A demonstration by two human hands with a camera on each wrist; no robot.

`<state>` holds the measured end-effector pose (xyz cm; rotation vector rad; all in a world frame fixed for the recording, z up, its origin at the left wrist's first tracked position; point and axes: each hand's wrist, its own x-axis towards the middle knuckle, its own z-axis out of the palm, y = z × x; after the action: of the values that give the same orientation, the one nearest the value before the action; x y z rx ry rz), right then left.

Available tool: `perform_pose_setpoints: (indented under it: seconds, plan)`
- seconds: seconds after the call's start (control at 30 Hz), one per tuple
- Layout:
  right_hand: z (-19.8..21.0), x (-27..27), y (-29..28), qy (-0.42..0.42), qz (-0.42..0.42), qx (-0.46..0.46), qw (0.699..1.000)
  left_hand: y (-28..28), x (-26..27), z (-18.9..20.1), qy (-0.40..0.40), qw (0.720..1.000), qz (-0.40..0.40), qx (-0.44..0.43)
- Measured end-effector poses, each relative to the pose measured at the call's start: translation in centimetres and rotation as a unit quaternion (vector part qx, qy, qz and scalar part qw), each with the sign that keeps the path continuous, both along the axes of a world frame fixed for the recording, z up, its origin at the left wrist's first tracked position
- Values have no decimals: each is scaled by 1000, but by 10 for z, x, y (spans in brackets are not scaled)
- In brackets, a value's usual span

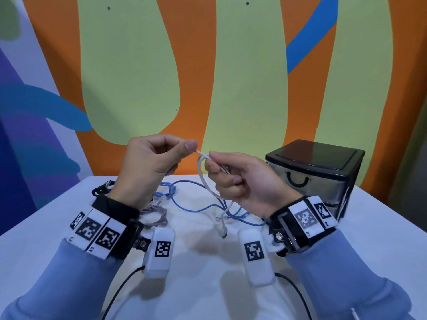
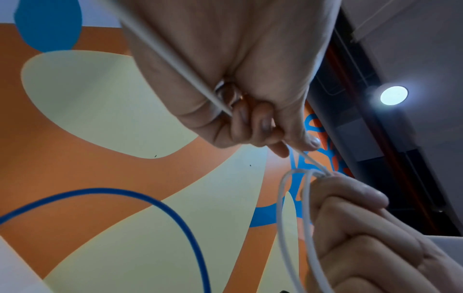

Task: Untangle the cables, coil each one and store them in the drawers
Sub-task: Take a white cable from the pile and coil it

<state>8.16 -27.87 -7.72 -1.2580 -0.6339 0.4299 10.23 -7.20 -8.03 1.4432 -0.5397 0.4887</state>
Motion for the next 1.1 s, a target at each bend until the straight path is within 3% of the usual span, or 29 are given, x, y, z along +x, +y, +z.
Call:
perform_pose_setpoints:
  seconds: [0.27, 0.33, 0.47, 0.6, 0.7, 0.8, 0.9, 1.0, 1.1]
  plan:
    - [0, -1, 0, 61, 51, 119, 990, -5, 0, -5, -54, 994, -22, 91]
    - [0, -1, 0, 59, 55, 153, 985, -10, -3, -6, -31, 994, -45, 98]
    - [4, -2, -1, 43, -3, 223, 974, -9, -4, -4, 59, 985, -98, 132]
    - [3, 5, -4, 30, -85, 269, 959, -13, -7, -8, 91, 969, -110, 201]
    - [0, 11, -6, 26, -107, 254, 961, -17, -8, -9, 80, 970, -78, 214]
    - [0, 8, -6, 45, -60, 235, 969, -17, 1, -15, 14, 969, 46, 241]
    - [-2, 5, 4, 50, -4, 211, 976, -17, 5, -19, 13, 979, 72, 190]
    - [-7, 4, 13, 63, 23, 215, 974, -22, -2, -15, 69, 995, -15, 73]
    - [-7, 10, 9, 58, -6, 243, 968, -26, -7, -8, 146, 984, -98, -26]
